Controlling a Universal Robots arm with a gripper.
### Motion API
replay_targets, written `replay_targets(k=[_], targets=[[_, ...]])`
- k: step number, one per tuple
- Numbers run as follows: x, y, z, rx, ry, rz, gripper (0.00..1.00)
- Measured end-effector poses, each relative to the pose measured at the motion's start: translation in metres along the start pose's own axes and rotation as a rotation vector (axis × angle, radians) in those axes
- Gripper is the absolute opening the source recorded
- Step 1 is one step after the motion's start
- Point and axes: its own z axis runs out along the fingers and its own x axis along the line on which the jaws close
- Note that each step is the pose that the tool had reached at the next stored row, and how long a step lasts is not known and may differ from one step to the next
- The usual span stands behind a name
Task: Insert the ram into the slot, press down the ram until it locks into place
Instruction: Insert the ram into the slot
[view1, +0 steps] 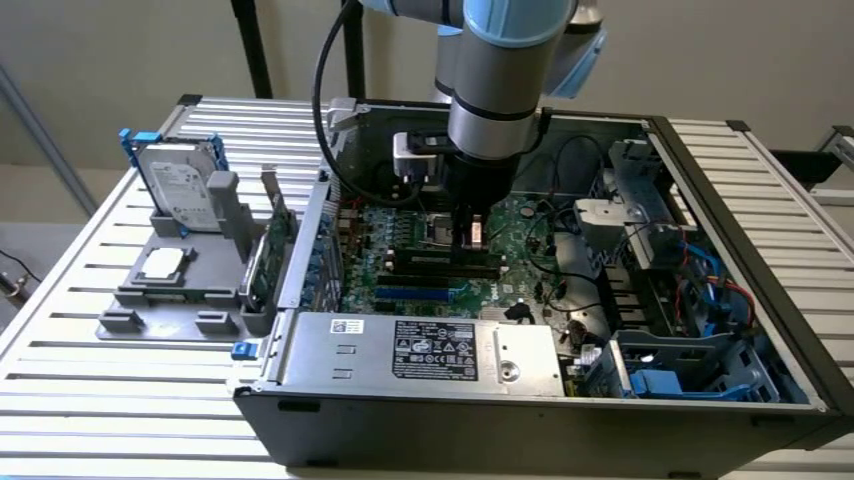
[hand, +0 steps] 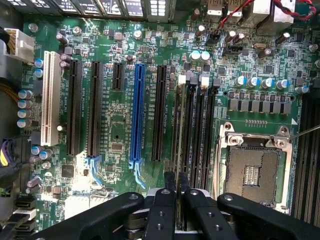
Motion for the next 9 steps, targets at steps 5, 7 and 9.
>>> replay_targets(k=[5,7,9], targets=[[0.0000,0.0000,0.0015,-0.0001,0.0001,0.000,0.13],[0.0000,-0.0001,0.0019,-0.0001,0.0002,0.000,0.13],[0.0000,-0.0001,0.0028,0.0000,0.0000,0.000,0.13]])
